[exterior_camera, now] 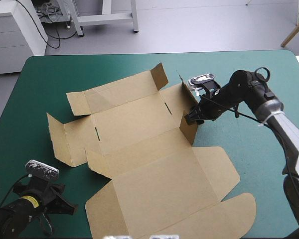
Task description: Fold the box
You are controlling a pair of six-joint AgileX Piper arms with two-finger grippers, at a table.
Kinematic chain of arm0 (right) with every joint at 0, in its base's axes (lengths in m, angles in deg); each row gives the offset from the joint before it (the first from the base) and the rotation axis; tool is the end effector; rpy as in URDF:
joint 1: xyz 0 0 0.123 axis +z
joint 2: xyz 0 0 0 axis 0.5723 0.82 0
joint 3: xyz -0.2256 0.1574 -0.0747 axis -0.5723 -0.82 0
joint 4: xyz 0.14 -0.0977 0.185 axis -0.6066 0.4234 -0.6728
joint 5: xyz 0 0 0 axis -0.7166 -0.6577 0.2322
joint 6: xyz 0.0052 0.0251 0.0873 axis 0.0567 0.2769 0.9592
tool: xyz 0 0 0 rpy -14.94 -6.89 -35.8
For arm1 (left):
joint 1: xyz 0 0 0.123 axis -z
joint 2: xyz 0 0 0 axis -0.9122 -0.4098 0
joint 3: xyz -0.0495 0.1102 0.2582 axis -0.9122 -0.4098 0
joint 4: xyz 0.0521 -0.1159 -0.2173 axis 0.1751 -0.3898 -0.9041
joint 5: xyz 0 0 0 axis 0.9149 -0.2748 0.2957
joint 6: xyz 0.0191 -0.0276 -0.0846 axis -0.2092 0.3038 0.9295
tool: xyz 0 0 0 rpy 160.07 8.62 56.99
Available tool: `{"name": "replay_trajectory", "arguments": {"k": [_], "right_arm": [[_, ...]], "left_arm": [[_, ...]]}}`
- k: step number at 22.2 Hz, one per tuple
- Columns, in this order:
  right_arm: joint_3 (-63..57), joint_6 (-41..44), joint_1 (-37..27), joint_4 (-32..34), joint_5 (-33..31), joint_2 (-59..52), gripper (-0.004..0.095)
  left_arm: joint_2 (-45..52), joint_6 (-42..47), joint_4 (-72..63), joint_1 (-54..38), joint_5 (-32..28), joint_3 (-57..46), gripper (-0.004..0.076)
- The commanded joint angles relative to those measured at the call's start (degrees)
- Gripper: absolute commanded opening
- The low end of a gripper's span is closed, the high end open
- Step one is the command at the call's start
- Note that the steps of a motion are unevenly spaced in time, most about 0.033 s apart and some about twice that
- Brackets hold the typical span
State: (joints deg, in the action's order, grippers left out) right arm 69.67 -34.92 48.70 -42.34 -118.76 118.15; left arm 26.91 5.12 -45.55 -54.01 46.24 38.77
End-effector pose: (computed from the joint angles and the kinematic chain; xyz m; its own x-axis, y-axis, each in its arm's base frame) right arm 0.3307 0.1151 0.3175 -0.7822 -0.4215 -0.4589 -0.5631 0.7934 0.2312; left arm 0.0811 -0.0191 0.2544 -0.7281 0.2683 -0.6308 0.3042 0.9511 0.0534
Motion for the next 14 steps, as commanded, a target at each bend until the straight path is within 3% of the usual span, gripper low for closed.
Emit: {"name": "replay_trajectory", "arguments": {"k": [1, 11, 14], "right_arm": [[1.9, -0.1, 0.9, -1.1, 2.5, 0.2, 0.0499], [1.9, 0.9, 3.7, 4.1, 6.5, 7.2, 0.0498], [1.9, 2.1, 3.7, 6.6, 6.4, 7.5, 0.0406]], "left_arm": [[-0.3, 0.5, -0.3, 0.3, -2.7, 1.4, -0.0010], [-0.3, 0.5, -0.2, 0.3, -2.7, 1.4, -0.0010], [-0.3, 0.5, -0.2, 0.3, -2.7, 1.4, -0.0010]]}}
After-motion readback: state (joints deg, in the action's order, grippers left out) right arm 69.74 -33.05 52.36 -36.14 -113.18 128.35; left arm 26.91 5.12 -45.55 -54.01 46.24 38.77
